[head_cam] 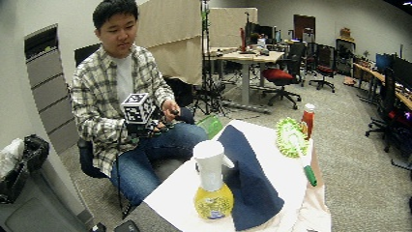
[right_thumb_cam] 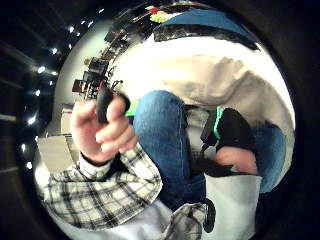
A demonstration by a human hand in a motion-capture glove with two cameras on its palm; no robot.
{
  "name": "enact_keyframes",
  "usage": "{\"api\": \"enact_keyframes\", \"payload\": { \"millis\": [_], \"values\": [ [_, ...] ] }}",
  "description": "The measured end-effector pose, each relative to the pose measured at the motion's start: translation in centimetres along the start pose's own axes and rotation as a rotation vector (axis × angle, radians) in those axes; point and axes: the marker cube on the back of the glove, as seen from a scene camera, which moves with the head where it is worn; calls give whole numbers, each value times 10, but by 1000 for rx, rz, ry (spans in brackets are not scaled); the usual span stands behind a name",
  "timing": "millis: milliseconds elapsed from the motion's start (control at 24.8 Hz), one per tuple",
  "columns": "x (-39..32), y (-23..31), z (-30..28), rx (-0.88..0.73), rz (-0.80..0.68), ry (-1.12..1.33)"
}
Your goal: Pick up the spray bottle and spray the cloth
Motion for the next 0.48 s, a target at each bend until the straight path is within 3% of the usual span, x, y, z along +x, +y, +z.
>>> {"api": "enact_keyframes", "payload": {
  "millis": [484],
  "values": [
    [123,-105,-37,224,404,-303]
  ]
}}
